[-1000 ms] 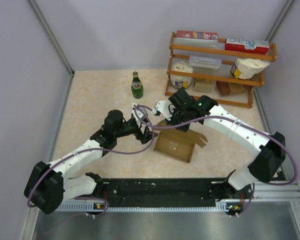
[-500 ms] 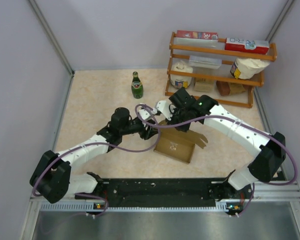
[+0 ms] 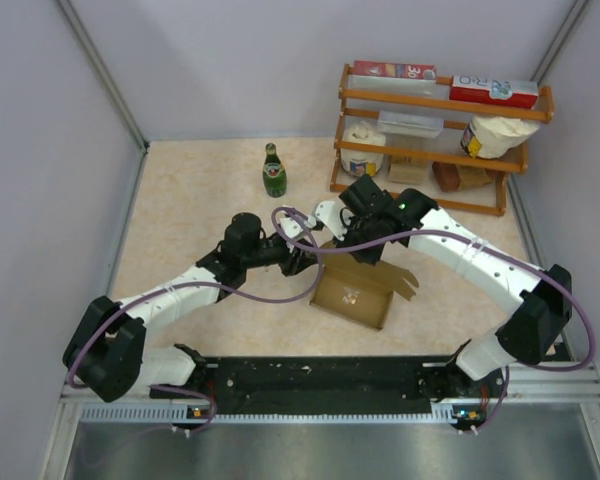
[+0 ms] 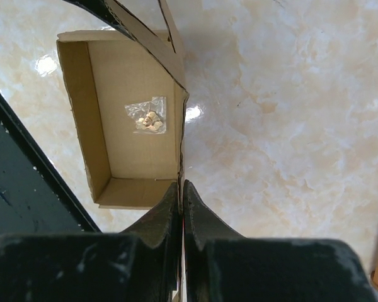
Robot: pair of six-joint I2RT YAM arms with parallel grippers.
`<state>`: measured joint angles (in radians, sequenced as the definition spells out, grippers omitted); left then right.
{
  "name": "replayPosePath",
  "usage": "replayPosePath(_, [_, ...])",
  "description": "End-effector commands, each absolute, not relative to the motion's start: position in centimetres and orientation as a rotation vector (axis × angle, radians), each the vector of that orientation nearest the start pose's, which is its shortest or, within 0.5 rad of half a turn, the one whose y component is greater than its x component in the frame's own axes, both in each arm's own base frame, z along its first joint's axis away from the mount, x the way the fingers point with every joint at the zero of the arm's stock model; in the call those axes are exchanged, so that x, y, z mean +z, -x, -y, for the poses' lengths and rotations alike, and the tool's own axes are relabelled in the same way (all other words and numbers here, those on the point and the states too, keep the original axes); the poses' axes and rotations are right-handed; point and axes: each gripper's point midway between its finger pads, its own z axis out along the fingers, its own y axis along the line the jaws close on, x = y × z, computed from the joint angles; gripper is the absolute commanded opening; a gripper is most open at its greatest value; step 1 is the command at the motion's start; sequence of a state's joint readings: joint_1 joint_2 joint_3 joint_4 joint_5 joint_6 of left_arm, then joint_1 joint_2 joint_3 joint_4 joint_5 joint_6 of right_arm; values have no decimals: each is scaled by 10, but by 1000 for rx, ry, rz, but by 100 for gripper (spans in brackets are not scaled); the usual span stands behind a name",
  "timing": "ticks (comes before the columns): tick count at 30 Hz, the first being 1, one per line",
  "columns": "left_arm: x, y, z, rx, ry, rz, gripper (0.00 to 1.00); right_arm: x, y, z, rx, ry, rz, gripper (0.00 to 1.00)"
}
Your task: Fold the paper box
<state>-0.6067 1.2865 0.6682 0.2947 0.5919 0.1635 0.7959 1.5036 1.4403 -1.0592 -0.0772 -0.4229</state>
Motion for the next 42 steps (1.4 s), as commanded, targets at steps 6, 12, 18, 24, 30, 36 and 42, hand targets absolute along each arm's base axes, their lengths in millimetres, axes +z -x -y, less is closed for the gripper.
replayPosePath(6, [179,-266,302,-833,-1090,-1527,58,202,-228,-250,299,1583,-2094,0])
replayPosePath(12, [182,-268,301,-824,-1080,-1512,62,202,-227,-250,303,1584,-2098,0])
replayPosePath(18, [176,-266,308,-882,-1070,-1506,56,206,-226,-252,323,1576,-2091,0])
replayPosePath(24, [174,-264,309,-899,-1060,-1506,39,207,-226,-253,324,1576,-2090,0])
replayPosePath(30, [171,-261,309,-918,-1061,-1529,16,204,-227,-254,326,1565,-2111,0])
replayPosePath(36, [165,-257,309,-939,-1065,-1552,5,204,-229,-253,312,1545,-2124,0])
replayPosePath(42, [162,-256,307,-941,-1058,-1577,0,205,-235,-250,274,1497,-2151,13])
